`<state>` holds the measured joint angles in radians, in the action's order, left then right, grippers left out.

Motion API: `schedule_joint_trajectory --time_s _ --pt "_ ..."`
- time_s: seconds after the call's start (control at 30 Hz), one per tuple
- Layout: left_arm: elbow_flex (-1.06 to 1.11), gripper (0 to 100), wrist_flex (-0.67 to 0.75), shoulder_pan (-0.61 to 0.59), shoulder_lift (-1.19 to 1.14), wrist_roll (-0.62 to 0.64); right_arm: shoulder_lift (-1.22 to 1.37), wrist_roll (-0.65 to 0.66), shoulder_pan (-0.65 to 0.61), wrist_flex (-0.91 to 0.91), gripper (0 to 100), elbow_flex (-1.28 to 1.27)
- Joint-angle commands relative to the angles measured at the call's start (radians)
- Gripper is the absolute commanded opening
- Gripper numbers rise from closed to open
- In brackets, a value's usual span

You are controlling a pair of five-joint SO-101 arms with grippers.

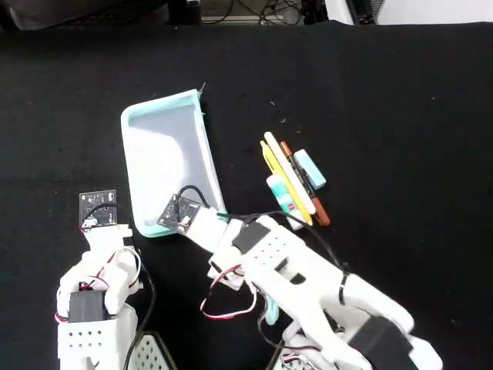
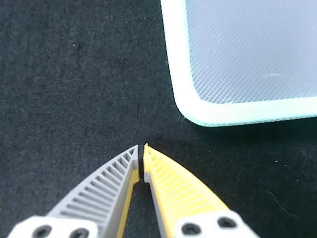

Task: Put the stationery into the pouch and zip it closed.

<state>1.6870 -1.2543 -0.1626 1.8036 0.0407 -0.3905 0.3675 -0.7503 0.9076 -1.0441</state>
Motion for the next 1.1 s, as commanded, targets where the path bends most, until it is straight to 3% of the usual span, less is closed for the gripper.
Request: schedule_joint_trajectory --time_s 0.0,0.23,0.43,0.73,1.07 --pt "0.012 4 -0.021 -0.012 0.015 0.002 0.035 -0.002 -0.008 -0.044 30.2 0.045" --pt "0.012 4 -0.021 -0.012 0.015 0.002 0.128 0.11 0.147 -0.097 28.3 0.042" --pt "0.012 4 -0.021 -0.008 0.015 0.002 0.165 0.193 0.167 -0.089 0.7 0.051" --pt "0.012 4 -0.021 -0.012 0.015 0.002 -0.002 0.058 0.17 -0.094 1.2 0.018" --pt "0.012 4 -0.021 -0.008 0.015 0.002 -0.584 0.04 0.175 -0.087 1.2 -0.208"
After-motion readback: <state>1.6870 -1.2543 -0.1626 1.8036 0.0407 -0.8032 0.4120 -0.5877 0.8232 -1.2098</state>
